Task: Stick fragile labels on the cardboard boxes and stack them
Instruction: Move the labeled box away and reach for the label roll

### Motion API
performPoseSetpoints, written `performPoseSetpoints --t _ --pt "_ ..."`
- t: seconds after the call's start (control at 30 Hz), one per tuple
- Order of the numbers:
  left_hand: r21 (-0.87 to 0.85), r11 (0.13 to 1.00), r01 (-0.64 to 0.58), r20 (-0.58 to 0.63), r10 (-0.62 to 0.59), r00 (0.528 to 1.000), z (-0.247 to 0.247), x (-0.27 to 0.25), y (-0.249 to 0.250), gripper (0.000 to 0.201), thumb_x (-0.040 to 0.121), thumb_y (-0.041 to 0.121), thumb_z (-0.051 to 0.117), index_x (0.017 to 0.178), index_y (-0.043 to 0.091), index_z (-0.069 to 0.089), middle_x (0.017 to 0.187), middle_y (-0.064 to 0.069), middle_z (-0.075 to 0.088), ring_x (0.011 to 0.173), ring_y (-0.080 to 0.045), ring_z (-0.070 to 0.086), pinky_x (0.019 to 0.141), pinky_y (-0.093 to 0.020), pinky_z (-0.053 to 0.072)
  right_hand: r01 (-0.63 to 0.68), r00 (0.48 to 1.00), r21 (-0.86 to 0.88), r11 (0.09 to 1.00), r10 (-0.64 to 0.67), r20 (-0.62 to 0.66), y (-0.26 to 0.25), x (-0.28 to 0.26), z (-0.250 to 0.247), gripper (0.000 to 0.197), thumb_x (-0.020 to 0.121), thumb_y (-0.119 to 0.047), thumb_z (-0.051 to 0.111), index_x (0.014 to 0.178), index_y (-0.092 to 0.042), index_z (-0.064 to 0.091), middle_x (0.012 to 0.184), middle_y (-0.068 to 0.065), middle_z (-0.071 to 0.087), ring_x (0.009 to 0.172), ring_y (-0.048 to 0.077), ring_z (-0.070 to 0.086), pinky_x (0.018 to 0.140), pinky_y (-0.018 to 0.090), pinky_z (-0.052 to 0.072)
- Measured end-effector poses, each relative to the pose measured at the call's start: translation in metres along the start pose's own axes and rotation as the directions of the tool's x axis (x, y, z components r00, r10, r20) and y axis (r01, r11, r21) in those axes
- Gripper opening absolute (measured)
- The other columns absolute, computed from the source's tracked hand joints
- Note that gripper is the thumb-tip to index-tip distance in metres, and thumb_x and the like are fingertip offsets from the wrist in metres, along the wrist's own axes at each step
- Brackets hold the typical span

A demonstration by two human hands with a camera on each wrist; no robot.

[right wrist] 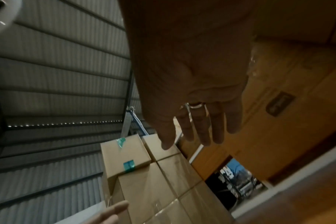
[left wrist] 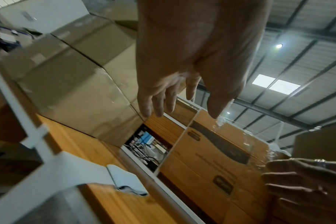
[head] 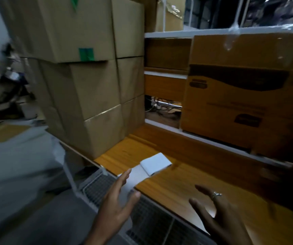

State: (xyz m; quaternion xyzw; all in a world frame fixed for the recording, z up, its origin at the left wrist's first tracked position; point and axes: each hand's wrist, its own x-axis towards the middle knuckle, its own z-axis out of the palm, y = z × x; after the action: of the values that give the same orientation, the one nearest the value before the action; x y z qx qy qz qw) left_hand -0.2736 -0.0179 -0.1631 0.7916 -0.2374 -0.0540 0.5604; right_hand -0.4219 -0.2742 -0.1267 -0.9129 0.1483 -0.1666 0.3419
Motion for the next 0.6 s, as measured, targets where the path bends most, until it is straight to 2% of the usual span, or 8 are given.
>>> performPoseSetpoints --t 0.07,0.1,0.2,0.27,0.33,0.43,0.5,0.6 --pt "0.007 1.000 0.004 -0.071 -0.004 0.997 -0.028 0.009 -0.020 0.061 0.086 0.063 0.068 0.139 0.069 0.036 0.146 0.041 0.040 0.139 0.011 0.037 0.113 -0.034 0.041 -0.007 0.999 0.003 1.000 0.007 0.051 -0.014 0.027 0.031 0.064 0.081 -0.075 0.049 0.131 -0.037 0.062 0.129 -0.016 0.066 0.113 0.000 0.055 0.089 0.023 0.041" --pt "0.013 1.000 0.008 -0.105 -0.007 0.994 -0.041 0.015 -0.030 0.060 0.086 0.060 0.069 0.137 0.071 0.037 0.145 0.040 0.042 0.138 0.011 0.038 0.113 -0.035 0.041 -0.022 0.998 0.015 1.000 0.021 0.060 -0.017 0.038 0.047 0.067 0.080 -0.082 0.048 0.129 -0.038 0.062 0.128 -0.013 0.068 0.111 -0.001 0.055 0.088 0.023 0.042" --pt "0.024 0.999 0.041 -0.196 -0.036 0.980 -0.074 0.033 -0.044 0.060 0.085 0.056 0.070 0.132 0.075 0.038 0.145 0.035 0.047 0.138 0.007 0.041 0.114 -0.038 0.041 -0.061 0.998 0.039 0.997 0.059 0.038 -0.029 0.069 0.082 0.087 0.060 -0.106 0.032 0.120 -0.050 0.062 0.121 -0.021 0.069 0.109 -0.002 0.059 0.092 0.026 0.049" --pt "0.015 0.999 0.047 -0.248 -0.041 0.968 -0.094 0.049 -0.047 0.059 0.082 0.058 0.071 0.128 0.078 0.039 0.144 0.034 0.047 0.137 0.003 0.043 0.113 -0.037 0.041 -0.075 0.997 0.079 0.994 0.072 0.042 -0.049 0.093 0.096 0.087 0.050 -0.111 0.028 0.113 -0.059 0.058 0.116 -0.031 0.063 0.112 -0.001 0.058 0.095 0.025 0.047" --pt "0.021 0.999 0.027 -0.301 -0.020 0.953 -0.116 0.070 -0.049 0.060 0.081 0.056 0.072 0.128 0.076 0.041 0.144 0.033 0.046 0.136 0.004 0.043 0.110 -0.033 0.042 -0.023 0.999 0.080 0.997 0.019 0.047 -0.065 0.122 0.110 0.084 0.047 -0.112 0.024 0.109 -0.062 0.051 0.113 -0.032 0.059 0.110 0.001 0.058 0.092 0.021 0.044" --pt "0.044 0.998 -0.036 -0.360 0.050 0.931 -0.151 0.106 -0.044 0.061 0.085 0.050 0.071 0.135 0.069 0.042 0.148 0.030 0.045 0.137 0.007 0.042 0.112 -0.032 0.040 0.098 0.987 0.054 0.994 -0.104 0.121 -0.091 0.174 0.124 0.085 0.062 -0.106 0.027 0.125 -0.054 0.048 0.129 -0.023 0.061 0.121 0.004 0.057 0.100 0.026 0.048" --pt "0.079 0.992 -0.095 -0.415 0.119 0.902 -0.176 0.132 -0.035 0.062 0.088 0.044 0.070 0.141 0.060 0.043 0.149 0.027 0.046 0.137 0.009 0.042 0.113 -0.033 0.038 0.148 0.979 0.085 0.985 -0.159 0.131 -0.106 0.215 0.129 0.071 0.078 -0.089 0.041 0.136 -0.048 0.044 0.140 -0.015 0.058 0.125 0.004 0.053 0.103 0.031 0.049" --pt "0.154 0.974 -0.168 -0.507 0.224 0.833 -0.217 0.170 -0.015 0.059 0.091 0.041 0.067 0.145 0.049 0.045 0.148 0.020 0.050 0.135 0.007 0.045 0.112 -0.031 0.039 0.194 0.972 0.180 0.964 -0.215 0.100 -0.137 0.273 0.130 0.070 0.079 -0.069 0.054 0.144 -0.044 0.041 0.145 -0.010 0.053 0.122 0.003 0.049 0.097 0.030 0.049"
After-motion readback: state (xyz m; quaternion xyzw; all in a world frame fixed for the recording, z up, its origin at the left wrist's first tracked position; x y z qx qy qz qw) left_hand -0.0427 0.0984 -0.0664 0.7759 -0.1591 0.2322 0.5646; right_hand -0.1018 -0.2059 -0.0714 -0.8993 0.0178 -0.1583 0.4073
